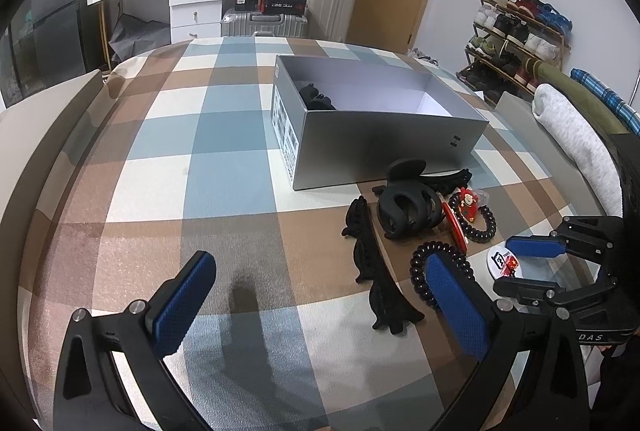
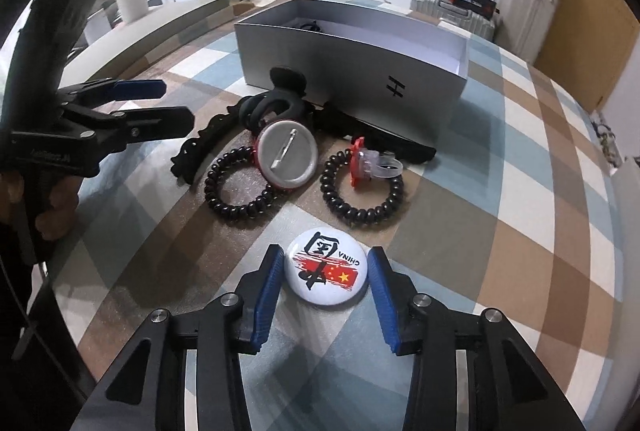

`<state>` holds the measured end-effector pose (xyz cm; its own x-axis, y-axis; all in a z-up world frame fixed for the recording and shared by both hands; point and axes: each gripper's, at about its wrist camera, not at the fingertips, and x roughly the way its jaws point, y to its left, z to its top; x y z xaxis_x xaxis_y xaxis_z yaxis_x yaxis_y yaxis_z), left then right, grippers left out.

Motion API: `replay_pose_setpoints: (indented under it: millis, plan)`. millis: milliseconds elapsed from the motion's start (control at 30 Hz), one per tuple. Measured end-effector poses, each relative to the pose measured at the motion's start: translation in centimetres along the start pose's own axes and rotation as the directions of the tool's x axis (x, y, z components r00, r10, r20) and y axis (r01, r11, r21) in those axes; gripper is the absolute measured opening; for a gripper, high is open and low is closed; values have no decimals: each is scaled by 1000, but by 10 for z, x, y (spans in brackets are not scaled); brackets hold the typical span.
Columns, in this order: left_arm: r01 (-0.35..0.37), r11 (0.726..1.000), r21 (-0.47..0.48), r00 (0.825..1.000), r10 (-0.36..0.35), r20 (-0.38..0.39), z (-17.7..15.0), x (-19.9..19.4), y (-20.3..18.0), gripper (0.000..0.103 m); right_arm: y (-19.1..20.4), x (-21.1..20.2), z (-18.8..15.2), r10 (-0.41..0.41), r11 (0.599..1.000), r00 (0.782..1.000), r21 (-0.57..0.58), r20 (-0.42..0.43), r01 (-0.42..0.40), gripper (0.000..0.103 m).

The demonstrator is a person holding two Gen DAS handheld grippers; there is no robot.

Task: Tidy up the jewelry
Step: 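Grasp the white 'CHINA' badge with the right tool, then grasp the small black hair clip with the left tool while the right tool holds the badge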

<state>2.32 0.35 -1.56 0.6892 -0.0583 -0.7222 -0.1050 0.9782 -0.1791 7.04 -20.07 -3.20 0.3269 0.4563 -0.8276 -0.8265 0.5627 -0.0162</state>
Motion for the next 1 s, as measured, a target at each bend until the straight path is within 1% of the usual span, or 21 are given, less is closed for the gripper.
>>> replay_pose_setpoints:
  millis: [67,133,200,233,300,333,400,500,533,633,733,833,933,1000]
  plan:
    - [0,1000,3,1000,0,-1,0,0,0,102,2,-1,0,3,1000,1000,-1,8,-3,42]
    - [-2,1000,4,1000,2,-1,0,0,1,102,1,-7,2,5,1000,999,5,35,-5,42]
    - [-2,1000,0,1000,2,-1,0,0,2,102,-1,-16,4,6,1000,996,22,86,-8,42]
    - [-1,1000,-4,1000,1,-4,0,0,2,102,-3,-22,6,17,999,991,41,131,-22,42]
    - [-7,1000,-17,1000,6,-11,0,1,4,102,-8,-28,10,43,994,981,91,188,-61,42]
    - [-10,1000,-23,1000,9,-14,1,2,5,102,-10,-29,11,40,991,977,113,208,-64,42]
    - [-11,999,-30,999,10,-31,1,4,5,102,-12,-30,12,28,989,973,134,231,-60,42]
    - [-9,1000,-29,998,7,-55,2,8,3,102,-16,-31,14,33,983,969,167,246,-76,42]
    - [-7,1000,-24,998,6,-61,2,10,2,100,-17,-30,14,33,981,969,176,246,-78,42]
    - [-1,1000,2,996,1,-84,1,14,-4,87,-19,-32,15,28,980,968,184,250,-76,42]
    - [-39,998,53,995,44,-93,2,17,-13,79,-21,-35,14,31,978,964,190,263,-83,42]
    - [-68,995,71,993,75,-95,3,20,-16,78,-21,-37,14,36,977,962,194,272,-92,42]
    - [-106,991,82,990,113,-88,2,20,-15,69,-21,-39,14,37,977,960,191,277,-93,42]
    - [-108,991,78,990,115,-85,2,18,-13,65,-19,-40,15,42,977,958,190,283,-99,42]
